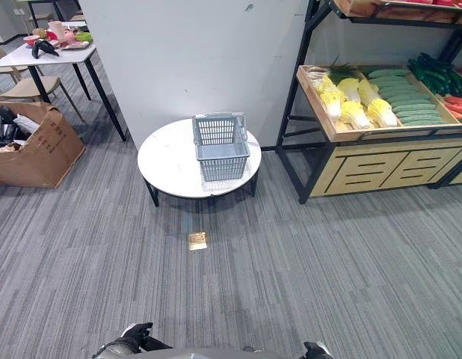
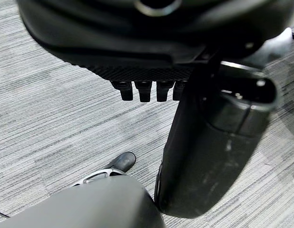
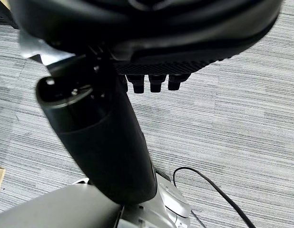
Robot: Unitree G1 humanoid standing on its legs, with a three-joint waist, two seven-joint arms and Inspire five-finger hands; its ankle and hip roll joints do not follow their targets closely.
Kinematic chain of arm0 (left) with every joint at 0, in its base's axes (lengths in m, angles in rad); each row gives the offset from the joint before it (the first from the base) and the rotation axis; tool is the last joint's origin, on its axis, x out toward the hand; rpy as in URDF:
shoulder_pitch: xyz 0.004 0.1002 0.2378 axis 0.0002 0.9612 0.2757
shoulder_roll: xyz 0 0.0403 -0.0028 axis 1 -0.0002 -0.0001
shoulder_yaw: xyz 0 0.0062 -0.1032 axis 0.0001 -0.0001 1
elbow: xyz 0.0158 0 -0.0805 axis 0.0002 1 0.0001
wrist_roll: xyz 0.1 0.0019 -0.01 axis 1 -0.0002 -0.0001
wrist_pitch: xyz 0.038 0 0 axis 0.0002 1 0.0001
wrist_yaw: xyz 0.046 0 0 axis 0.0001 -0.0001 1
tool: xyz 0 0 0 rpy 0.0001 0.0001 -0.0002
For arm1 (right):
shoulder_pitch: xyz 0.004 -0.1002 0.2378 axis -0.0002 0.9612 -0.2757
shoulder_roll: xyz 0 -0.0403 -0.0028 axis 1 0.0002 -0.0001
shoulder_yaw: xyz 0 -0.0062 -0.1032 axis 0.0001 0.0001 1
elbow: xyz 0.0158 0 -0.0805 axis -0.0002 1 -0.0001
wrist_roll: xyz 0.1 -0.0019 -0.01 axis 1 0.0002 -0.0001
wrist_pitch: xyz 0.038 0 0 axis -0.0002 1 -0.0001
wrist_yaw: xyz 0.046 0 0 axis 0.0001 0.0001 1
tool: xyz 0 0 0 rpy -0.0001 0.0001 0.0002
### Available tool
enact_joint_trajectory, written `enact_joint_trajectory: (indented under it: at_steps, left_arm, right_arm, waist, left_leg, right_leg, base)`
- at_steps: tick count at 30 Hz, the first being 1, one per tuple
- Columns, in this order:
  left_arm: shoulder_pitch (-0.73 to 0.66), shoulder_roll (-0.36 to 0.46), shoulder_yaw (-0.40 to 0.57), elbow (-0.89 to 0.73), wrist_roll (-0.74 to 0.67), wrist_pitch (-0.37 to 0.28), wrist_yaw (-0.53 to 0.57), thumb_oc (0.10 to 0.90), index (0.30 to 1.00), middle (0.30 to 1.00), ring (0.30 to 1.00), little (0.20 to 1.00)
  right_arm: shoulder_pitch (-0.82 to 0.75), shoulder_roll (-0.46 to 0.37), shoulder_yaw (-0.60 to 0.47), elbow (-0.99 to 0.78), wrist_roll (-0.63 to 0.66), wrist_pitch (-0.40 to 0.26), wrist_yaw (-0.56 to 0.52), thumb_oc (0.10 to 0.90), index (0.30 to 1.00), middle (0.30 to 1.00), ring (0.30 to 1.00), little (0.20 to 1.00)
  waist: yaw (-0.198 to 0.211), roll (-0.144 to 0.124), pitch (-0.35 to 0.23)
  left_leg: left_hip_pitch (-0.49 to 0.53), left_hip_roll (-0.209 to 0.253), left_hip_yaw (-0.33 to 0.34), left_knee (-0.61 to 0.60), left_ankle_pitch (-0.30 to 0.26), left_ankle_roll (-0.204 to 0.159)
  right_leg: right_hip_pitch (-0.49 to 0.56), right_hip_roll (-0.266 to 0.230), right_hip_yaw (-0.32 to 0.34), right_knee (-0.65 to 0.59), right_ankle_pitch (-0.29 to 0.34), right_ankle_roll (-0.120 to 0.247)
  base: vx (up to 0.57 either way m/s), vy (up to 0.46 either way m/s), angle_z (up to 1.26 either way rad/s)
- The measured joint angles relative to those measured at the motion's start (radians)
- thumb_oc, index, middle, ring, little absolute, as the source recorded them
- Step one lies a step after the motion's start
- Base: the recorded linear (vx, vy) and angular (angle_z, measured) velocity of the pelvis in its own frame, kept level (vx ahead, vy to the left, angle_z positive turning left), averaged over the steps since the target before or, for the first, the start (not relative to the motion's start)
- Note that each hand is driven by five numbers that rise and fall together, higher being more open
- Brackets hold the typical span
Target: Get the vegetables into the basket
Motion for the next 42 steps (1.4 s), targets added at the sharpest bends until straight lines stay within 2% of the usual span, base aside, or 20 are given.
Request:
enact_joint_trajectory:
  at_steps: [31, 32, 33, 34, 36, 37, 38, 39, 40, 41, 42]
  left_arm:
    - [-0.019, -0.002, 0.001, -0.005, -0.002, 0.002, 0.003, 0.9, 1.0, 1.0, 1.0, 1.0]
    - [-0.025, -0.002, 0.004, -0.005, -0.002, 0.002, 0.003, 0.9, 1.0, 1.0, 1.0, 1.0]
    - [-0.036, -0.003, 0.004, -0.005, -0.002, 0.002, 0.003, 0.9, 1.0, 1.0, 1.0, 1.0]
    - [-0.043, -0.002, 0.002, -0.006, -0.002, 0.002, 0.004, 0.9, 1.0, 1.0, 1.0, 1.0]
    - [-0.058, 0.001, 0.007, -0.004, -0.002, 0.004, 0.006, 0.9, 1.0, 1.0, 1.0, 1.0]
    - [-0.07, 0.004, 0.007, -0.004, -0.015, 0.004, 0.007, 0.9, 1.0, 1.0, 1.0, 1.0]
    - [-0.074, 0.003, 0.007, -0.004, -0.021, 0.005, 0.007, 0.9, 1.0, 1.0, 1.0, 1.0]
    - [-0.073, 0.003, 0.007, -0.003, -0.021, 0.006, 0.007, 0.9, 1.0, 1.0, 1.0, 1.0]
    - [-0.078, 0.009, 0.007, -0.003, -0.028, 0.006, 0.01, 0.9, 1.0, 1.0, 1.0, 1.0]
    - [-0.084, 0.014, 0.005, -0.002, -0.031, 0.005, 0.011, 0.9, 1.0, 1.0, 1.0, 1.0]
    - [-0.083, 0.015, 0.006, -0.002, -0.036, 0.006, 0.012, 0.9, 1.0, 1.0, 1.0, 1.0]
  right_arm:
    - [-0.007, -0.001, -0.003, 0.012, 0.003, 0.002, 0.005, 0.9, 1.0, 1.0, 1.0, 1.0]
    - [-0.008, -0.003, -0.003, 0.013, 0.004, 0.002, 0.004, 0.9, 1.0, 1.0, 1.0, 1.0]
    - [-0.023, -0.007, -0.003, 0.011, 0.004, 0.002, 0.004, 0.9, 1.0, 1.0, 1.0, 1.0]
    - [-0.033, -0.009, -0.003, 0.009, 0.004, 0.002, 0.004, 0.9, 1.0, 1.0, 1.0, 1.0]
    - [-0.047, -0.009, -0.003, 0.008, 0.005, 0.002, 0.005, 0.9, 1.0, 1.0, 1.0, 1.0]
    - [-0.078, -0.01, -0.004, -0.002, 0.006, 0.003, 0.004, 0.9, 1.0, 1.0, 1.0, 1.0]
    - [-0.078, -0.01, -0.004, -0.004, 0.006, 0.003, 0.001, 0.9, 1.0, 1.0, 1.0, 1.0]
    - [-0.075, -0.01, -0.004, -0.004, 0.006, 0.003, -0.002, 0.9, 1.0, 1.0, 1.0, 1.0]
    - [-0.077, -0.009, -0.008, -0.006, 0.017, 0.004, -0.008, 0.9, 1.0, 1.0, 1.0, 1.0]
    - [-0.089, -0.009, -0.025, -0.01, 0.024, 0.003, -0.007, 0.9, 1.0, 1.0, 1.0, 1.0]
    - [-0.081, -0.01, -0.026, -0.02, 0.026, 0.0, -0.006, 0.9, 1.0, 1.0, 1.0, 1.0]
  waist:
    - [0.002, 0.011, 0.028]
    - [0.003, 0.003, 0.037]
    - [0.004, 0.016, 0.049]
    - [0.003, 0.016, 0.061]
    - [0.005, 0.006, 0.077]
    - [0.018, 0.015, 0.102]
    - [0.019, 0.016, 0.106]
    - [0.02, 0.018, 0.106]
    - [0.023, -0.002, 0.113]
    - [0.026, -0.001, 0.13]
    - [0.019, -0.007, 0.135]
  left_leg:
    - [-0.033, -0.003, -0.002, -0.005, 0.0, 0.001]
    - [-0.036, -0.006, -0.001, -0.006, -0.003, 0.004]
    - [-0.043, -0.001, 0.006, -0.006, 0.002, 0.011]
    - [-0.046, 0.001, 0.008, -0.005, 0.005, 0.014]
    - [-0.057, -0.003, 0.02, -0.007, 0.002, 0.023]
    - [-0.061, 0.022, 0.05, -0.004, 0.013, 0.033]
    - [-0.06, 0.024, 0.051, -0.001, 0.015, 0.035]
    - [-0.061, 0.023, 0.051, -0.001, 0.012, 0.041]
    - [-0.059, 0.019, 0.04, 0.002, -0.012, 0.046]
    - [-0.049, 0.024, 0.041, -0.007, -0.011, 0.047]
    - [-0.052, 0.022, 0.037, -0.007, -0.006, 0.049]
  right_leg:
    - [-0.036, -0.004, 0.0, 0.007, -0.002, 0.004]
    - [-0.057, -0.006, 0.006, 0.03, -0.004, 0.01]
    - [-0.081, -0.007, 0.012, 0.069, -0.012, 0.019]
    - [-0.094, -0.009, 0.015, 0.09, -0.016, 0.027]
    - [-0.134, -0.013, 0.025, 0.137, -0.017, 0.03]
    - [-0.2, -0.017, 0.031, 0.252, -0.04, 0.072]
    - [-0.222, -0.036, 0.029, 0.297, -0.058, 0.092]
    - [-0.228, -0.058, 0.028, 0.312, -0.062, 0.096]
    - [-0.251, -0.075, 0.064, 0.374, -0.017, 0.124]
    - [-0.32, -0.085, 0.052, 0.501, -0.013, 0.132]
    - [-0.397, -0.117, 0.057, 0.537, -0.038, 0.16]
  base:
    - [0.01, 0.029, 0.0]
    - [-0.06, 0.178, -0.14]
    - [-0.04, 0.113, -0.15]
    - [-0.03, 0.118, -0.15]
    - [-0.01, 0.045, -0.25]
    - [0.06, 0.118, -0.32]
    - [0.1, 0.13, -0.24]
    - [0.1, 0.13, -0.05]
    - [0.1, 0.007, -0.04]
    - [0.17, -0.048, 0.1]
    - [0.21, -0.081, 0.2]
